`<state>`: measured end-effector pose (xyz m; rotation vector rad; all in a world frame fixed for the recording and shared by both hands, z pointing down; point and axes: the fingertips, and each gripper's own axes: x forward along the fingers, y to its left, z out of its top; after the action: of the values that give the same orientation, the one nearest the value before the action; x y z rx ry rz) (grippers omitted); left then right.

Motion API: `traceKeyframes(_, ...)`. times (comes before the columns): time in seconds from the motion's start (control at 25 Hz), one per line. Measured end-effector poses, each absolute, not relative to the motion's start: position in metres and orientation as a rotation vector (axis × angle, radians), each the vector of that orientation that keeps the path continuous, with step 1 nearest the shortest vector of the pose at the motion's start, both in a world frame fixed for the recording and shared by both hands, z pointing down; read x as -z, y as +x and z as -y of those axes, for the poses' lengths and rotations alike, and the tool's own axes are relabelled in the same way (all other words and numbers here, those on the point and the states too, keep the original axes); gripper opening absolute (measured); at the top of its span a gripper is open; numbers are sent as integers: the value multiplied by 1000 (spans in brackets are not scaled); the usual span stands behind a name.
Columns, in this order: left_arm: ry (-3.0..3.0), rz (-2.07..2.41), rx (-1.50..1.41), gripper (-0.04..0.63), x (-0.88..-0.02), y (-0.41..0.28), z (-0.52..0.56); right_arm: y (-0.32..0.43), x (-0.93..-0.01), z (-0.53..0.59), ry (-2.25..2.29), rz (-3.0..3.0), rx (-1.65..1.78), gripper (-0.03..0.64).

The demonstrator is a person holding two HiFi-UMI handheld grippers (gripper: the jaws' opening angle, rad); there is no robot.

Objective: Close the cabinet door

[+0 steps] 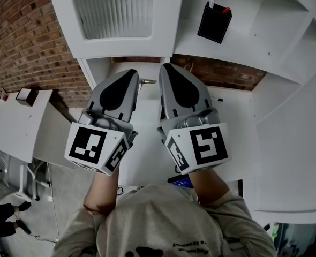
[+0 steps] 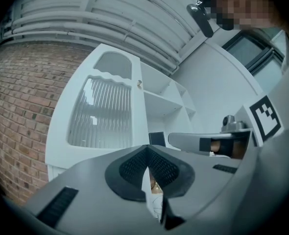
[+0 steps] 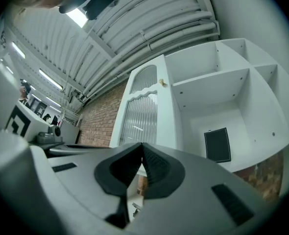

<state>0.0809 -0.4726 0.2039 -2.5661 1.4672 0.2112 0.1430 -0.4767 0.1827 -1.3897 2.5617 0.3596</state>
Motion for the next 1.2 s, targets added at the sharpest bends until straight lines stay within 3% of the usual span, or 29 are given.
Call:
traceKeyframes(0.64, -2521, -1557, -170, 6, -231, 62, 405, 145, -216, 400, -1445, -2551, -397, 20)
traceKeyframes(1.2, -2518, -1578, -209, 6, -253, 96, 379, 164, -248, 383, -1429, -2609, -347, 18)
